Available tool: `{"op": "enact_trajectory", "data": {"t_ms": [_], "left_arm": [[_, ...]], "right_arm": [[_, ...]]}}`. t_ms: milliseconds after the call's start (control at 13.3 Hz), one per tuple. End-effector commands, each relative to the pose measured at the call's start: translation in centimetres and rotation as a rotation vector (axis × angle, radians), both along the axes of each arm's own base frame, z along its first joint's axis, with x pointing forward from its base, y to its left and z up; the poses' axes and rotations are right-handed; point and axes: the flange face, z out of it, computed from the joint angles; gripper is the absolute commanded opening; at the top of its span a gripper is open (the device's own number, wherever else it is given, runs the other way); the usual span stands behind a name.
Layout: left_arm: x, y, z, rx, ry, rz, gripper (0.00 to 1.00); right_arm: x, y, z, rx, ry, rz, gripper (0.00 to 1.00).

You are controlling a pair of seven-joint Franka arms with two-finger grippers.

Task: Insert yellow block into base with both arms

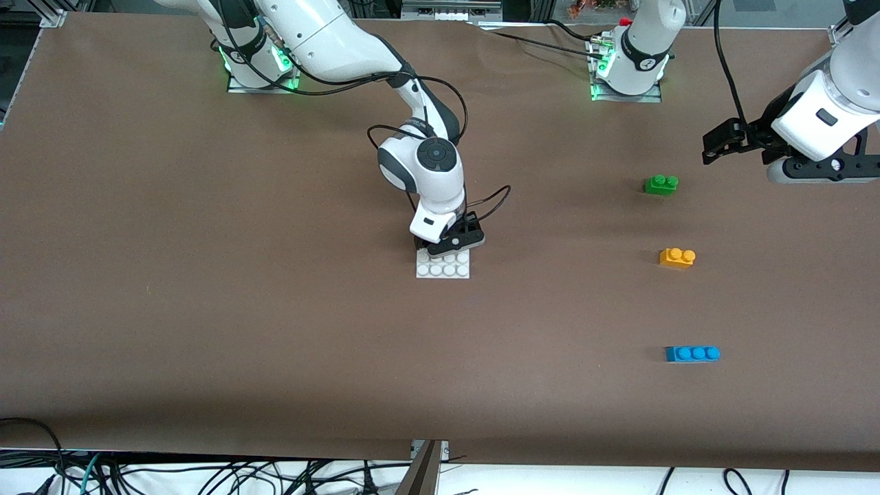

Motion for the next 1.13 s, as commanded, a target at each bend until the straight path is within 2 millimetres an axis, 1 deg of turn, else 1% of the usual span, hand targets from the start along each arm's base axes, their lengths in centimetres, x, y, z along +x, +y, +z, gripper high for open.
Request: {"op": "enact_trajectory", "data": {"t_ms": [0, 150, 225, 301, 376, 451, 526, 601, 676, 751, 826, 902, 977, 1052], "left_arm": [[0.0, -0.2, 0.8, -0.02, -0.01, 0.006, 1.0], [0.0, -0.2, 0.8, -0.02, -0.01, 0.006, 1.0], [0.0, -0.2, 0.8, -0.02, -0.01, 0.006, 1.0], [0.0, -0.2, 0.8, -0.02, -0.01, 0.006, 1.0], [0.0, -0.2, 0.8, -0.02, -0.01, 0.006, 1.0], [0.0, -0.2, 0.8, -0.022, -0.01, 0.006, 1.0], [-0.1, -0.2, 0.8, -0.022, -0.01, 0.006, 1.0], [0.0, -0.2, 0.8, -0.022, -0.01, 0.006, 1.0], [0.0, -0.2, 0.8, -0.022, -0.011, 0.006, 1.0], [0.0, -0.2, 0.8, -0.022, -0.011, 0.006, 1.0], [0.0, -0.2, 0.8, -0.022, -0.011, 0.006, 1.0], [-0.1, -0.2, 0.8, -0.022, -0.01, 0.006, 1.0], [-0.1, -0.2, 0.8, -0.022, -0.01, 0.006, 1.0], [0.0, -0.2, 0.8, -0.022, -0.011, 0.006, 1.0]], "right_arm": [[-0.2, 0.9, -1.2, 0.001, -0.013, 0.018, 1.0], [1.5, -0.5, -0.3, -0.009, -0.034, 0.005, 1.0], [1.9, -0.7, 0.4, -0.005, -0.043, 0.001, 1.0], [2.3, -0.3, 1.9, 0.012, -0.056, -0.004, 1.0], [2.9, 0.1, 3.7, 0.025, -0.065, -0.01, 1.0], [3.8, -0.3, 4.8, 0.009, -0.052, -0.027, 1.0], [4.5, -0.4, 6.5, -0.002, -0.045, -0.038, 1.0], [4.9, -0.4, 7.8, -0.013, -0.039, -0.045, 1.0], [5.6, -1.1, 8.9, -0.032, -0.028, -0.061, 1.0], [6.9, -2.4, 11.0, -0.024, -0.036, -0.085, 1.0], [8.6, -4.3, 12.6, -0.011, -0.046, -0.116, 1.0], [10.1, -6.3, 13.5, -0.011, -0.047, -0.133, 1.0], [11.5, -8.6, 14.8, -0.024, -0.042, -0.146, 1.0], [13.3, -11.9, 15.4, -0.052, -0.018, -0.161, 1.0]]}}
